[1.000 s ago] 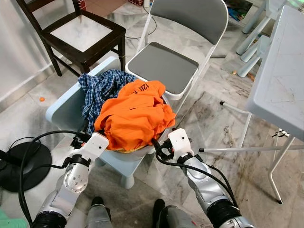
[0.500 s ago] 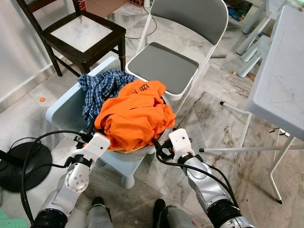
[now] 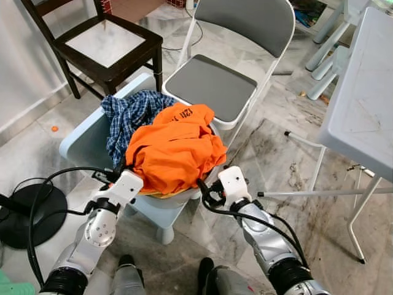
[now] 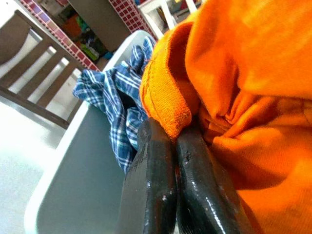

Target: Hang hanger

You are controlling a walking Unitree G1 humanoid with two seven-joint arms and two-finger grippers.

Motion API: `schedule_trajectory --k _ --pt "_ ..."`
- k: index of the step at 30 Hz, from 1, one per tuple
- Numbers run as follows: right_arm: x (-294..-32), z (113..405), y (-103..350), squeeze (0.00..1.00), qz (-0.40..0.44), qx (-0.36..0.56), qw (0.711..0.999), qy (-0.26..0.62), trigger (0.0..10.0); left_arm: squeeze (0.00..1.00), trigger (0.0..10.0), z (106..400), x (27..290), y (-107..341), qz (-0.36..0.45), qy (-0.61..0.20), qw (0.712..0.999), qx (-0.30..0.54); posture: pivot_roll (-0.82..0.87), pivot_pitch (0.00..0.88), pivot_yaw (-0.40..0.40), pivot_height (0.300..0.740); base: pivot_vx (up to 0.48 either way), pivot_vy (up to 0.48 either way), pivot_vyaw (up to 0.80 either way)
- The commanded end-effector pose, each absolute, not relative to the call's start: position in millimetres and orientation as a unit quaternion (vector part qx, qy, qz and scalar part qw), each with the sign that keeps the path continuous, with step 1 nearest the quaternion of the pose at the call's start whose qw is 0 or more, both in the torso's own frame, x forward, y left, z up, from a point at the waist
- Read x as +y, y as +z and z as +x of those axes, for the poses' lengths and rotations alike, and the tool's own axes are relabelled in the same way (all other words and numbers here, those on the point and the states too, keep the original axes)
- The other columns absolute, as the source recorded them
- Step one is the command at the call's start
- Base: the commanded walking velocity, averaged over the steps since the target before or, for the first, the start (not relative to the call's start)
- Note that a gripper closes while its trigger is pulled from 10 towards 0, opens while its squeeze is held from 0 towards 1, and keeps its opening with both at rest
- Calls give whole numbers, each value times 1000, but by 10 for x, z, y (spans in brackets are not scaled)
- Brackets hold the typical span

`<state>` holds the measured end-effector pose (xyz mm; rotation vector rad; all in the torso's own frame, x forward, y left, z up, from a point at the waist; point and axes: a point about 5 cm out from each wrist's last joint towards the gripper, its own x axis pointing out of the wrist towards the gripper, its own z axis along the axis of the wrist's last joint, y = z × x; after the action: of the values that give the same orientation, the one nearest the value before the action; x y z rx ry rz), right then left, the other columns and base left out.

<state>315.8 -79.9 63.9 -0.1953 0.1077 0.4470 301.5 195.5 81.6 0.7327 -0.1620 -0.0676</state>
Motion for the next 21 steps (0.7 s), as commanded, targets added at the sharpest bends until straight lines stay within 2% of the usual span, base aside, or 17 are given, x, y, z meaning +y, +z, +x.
schedule_trajectory --k 1,5,13,21 --pt "-861 3150 612 0 -96 58 971 211 10000 0 0 2997 1947 861 356 -30 929 -97 214 274 -124 740 0 0 0" --pt "-865 3152 616 0 -95 58 971 211 10000 0 0 2993 1947 912 351 -27 930 -110 213 273 -124 740 0 0 0" --pt "-980 3185 725 0 -93 31 976 196 10000 0 0 2968 1848 1289 307 -19 934 -183 191 275 -117 740 0 0 0" --pt "-1090 3285 908 0 -87 -4 982 165 10000 0 0 3095 1702 1584 258 -33 941 -216 181 268 -110 740 0 0 0"
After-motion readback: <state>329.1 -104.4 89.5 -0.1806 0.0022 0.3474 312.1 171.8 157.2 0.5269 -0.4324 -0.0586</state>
